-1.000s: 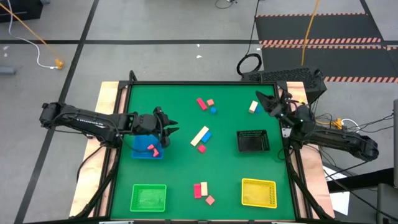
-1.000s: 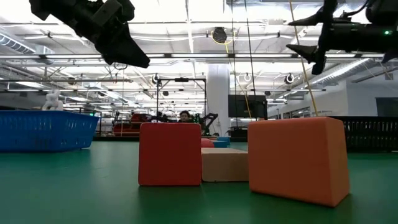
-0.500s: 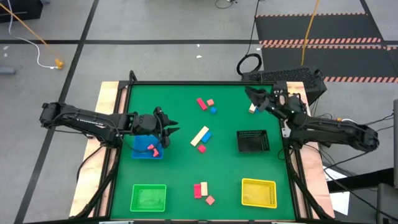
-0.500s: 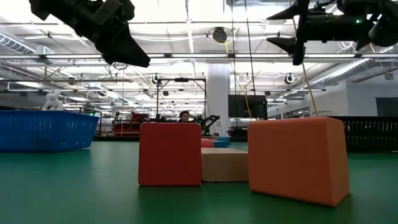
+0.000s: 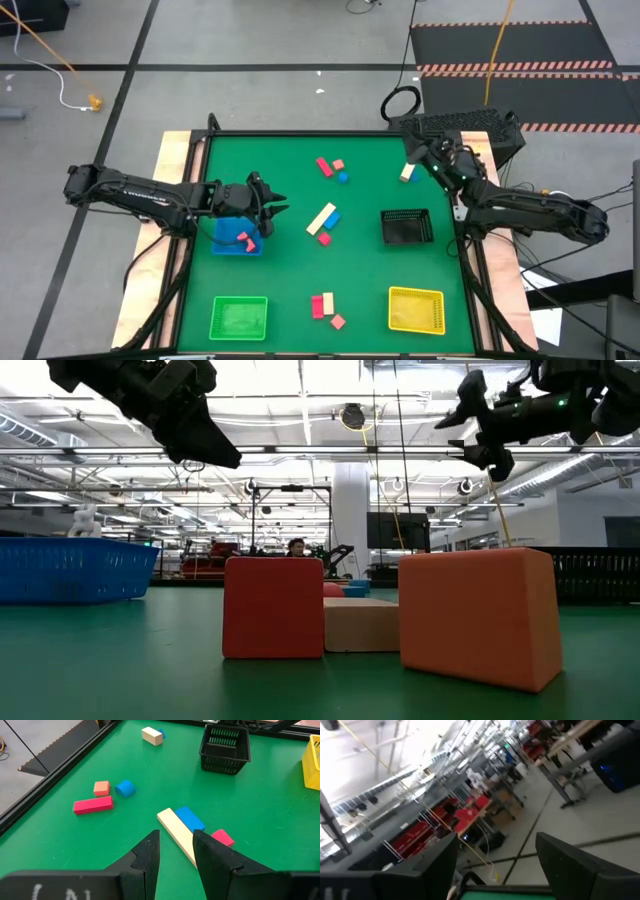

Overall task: Sort & place blocks by color
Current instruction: Put the top right white block into the black bin

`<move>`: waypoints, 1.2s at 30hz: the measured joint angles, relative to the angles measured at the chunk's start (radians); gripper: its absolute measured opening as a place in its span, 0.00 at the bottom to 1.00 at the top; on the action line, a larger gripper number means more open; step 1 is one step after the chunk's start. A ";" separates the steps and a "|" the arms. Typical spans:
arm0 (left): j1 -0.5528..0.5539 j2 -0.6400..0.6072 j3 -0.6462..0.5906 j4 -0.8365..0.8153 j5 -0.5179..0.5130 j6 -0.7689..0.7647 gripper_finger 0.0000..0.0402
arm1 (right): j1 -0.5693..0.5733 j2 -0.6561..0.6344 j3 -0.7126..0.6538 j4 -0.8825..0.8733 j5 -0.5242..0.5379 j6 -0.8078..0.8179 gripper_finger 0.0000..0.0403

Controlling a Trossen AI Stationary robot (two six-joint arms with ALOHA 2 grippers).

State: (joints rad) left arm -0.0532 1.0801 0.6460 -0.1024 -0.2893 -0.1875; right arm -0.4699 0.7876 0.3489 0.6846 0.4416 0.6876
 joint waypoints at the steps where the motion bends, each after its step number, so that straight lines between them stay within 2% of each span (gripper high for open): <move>1: 0.000 0.000 0.000 0.000 0.000 0.000 0.29 | -0.010 0.000 0.000 0.002 -0.001 0.002 0.65; 7: 0.000 0.000 0.000 0.000 0.000 -0.007 0.29 | -0.083 0.002 0.037 -0.063 -0.020 0.004 0.67; 14: 0.000 0.000 0.000 0.001 0.000 -0.045 0.29 | -0.152 0.067 0.161 -0.333 -0.032 -0.044 0.67; 19: 0.000 0.000 0.000 0.001 0.000 -0.057 0.29 | -0.195 0.136 0.249 -0.567 -0.084 -0.057 0.70; 22: 0.000 0.000 0.000 0.001 0.000 -0.057 0.29 | -0.216 0.171 0.267 -0.692 -0.106 -0.017 0.72; 30: 0.000 0.000 0.000 0.001 0.000 -0.032 0.29 | -0.248 0.272 0.267 -1.071 -0.114 0.223 0.73; 36: 0.000 0.000 0.000 0.000 0.000 -0.005 0.29 | -0.251 0.341 0.267 -1.071 -0.137 0.281 0.73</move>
State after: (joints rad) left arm -0.0532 1.0801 0.6460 -0.1020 -0.2890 -0.1925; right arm -0.7208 1.1288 0.6159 -0.3866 0.3050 0.9684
